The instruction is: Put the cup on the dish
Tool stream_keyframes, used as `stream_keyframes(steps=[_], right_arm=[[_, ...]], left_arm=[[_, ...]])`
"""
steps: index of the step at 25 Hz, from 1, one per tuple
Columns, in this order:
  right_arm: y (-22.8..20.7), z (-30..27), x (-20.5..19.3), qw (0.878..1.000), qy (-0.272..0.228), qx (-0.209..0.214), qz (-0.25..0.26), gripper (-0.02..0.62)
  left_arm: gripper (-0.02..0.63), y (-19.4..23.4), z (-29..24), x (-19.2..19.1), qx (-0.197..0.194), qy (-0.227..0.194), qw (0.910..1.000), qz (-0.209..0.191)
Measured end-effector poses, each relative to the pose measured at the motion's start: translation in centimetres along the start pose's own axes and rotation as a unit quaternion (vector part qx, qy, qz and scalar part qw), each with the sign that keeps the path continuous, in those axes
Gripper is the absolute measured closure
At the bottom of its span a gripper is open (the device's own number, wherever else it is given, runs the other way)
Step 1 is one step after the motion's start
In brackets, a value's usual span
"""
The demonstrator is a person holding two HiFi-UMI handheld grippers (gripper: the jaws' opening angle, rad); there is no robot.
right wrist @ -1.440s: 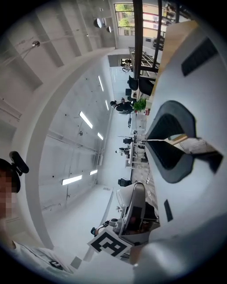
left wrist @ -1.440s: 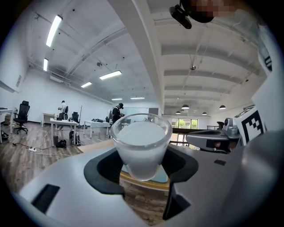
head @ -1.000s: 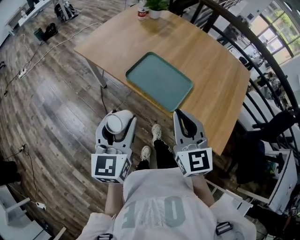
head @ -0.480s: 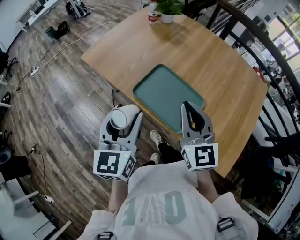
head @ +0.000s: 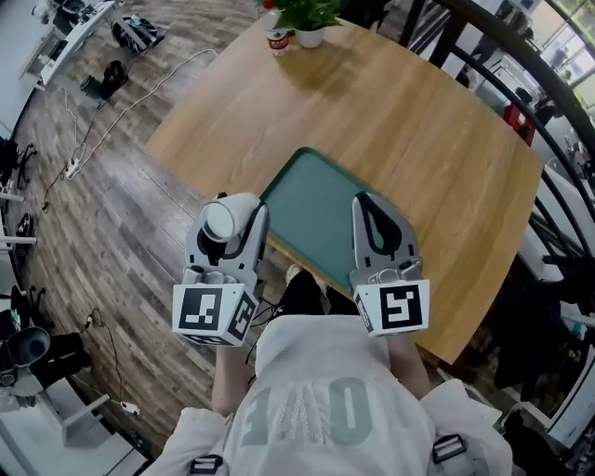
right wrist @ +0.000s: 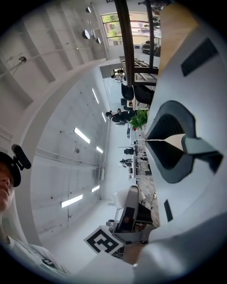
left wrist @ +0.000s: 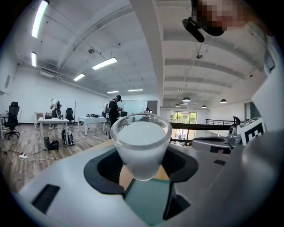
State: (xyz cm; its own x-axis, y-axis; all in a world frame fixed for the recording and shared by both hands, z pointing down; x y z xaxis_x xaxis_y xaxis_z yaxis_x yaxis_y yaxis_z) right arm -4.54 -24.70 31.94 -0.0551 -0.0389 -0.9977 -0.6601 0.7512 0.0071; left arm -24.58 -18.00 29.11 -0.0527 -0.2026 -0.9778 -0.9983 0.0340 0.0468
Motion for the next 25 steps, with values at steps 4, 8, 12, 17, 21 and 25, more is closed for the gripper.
stream_keyframes(steps=[4, 8, 12, 17, 21, 25], right_arm=[[-0.3, -0.8, 0.0, 1.0, 0.012, -0.02, 0.001, 0.574], [-0.8, -1.0, 0.0, 0.998, 0.005, -0.058, -0.017, 0.574], [-1.2, -0.7, -0.4, 0.997, 0.027, -0.079, -0.007, 0.574], [-2.2, -0.9, -1.0, 0.994, 0.04, -0.1, -0.006, 0.574], [-3.1, -1.1, -1.3, 0.993, 0.049, -0.109, -0.006, 0.574], [-3.9, -2.0, -1.6, 0.992, 0.057, -0.117, -0.006, 0.574]], left_arm=[[0.345, 0.1, -3.2, 0.5, -0.039, 0.006, 0.9992, -0.007], [0.345, 0.1, -5.8, 0.6, -0.072, 0.014, 0.9969, -0.028], [0.345, -0.3, -8.1, -0.3, -0.097, 0.033, 0.9938, -0.042], [0.345, -1.5, -11.0, -2.5, -0.119, 0.069, 0.9889, -0.057], [0.345, -2.3, -12.6, -4.0, -0.128, 0.097, 0.9845, -0.072], [0.345, -2.3, -14.7, -6.0, -0.125, 0.126, 0.9805, -0.085]])
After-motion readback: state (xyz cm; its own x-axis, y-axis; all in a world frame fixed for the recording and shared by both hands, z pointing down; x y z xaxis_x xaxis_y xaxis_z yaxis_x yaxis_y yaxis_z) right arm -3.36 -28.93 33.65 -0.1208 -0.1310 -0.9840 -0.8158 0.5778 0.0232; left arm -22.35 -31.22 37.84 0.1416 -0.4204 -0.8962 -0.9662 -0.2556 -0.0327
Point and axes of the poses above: the fingertips, and each gripper's own axes: z backward along the fingers, y to its left, x out of its top, the point moved 6 cm from there along z, backward along the fingers, and after that the axes turned 4 degrees about x, right-handed, at the moved point
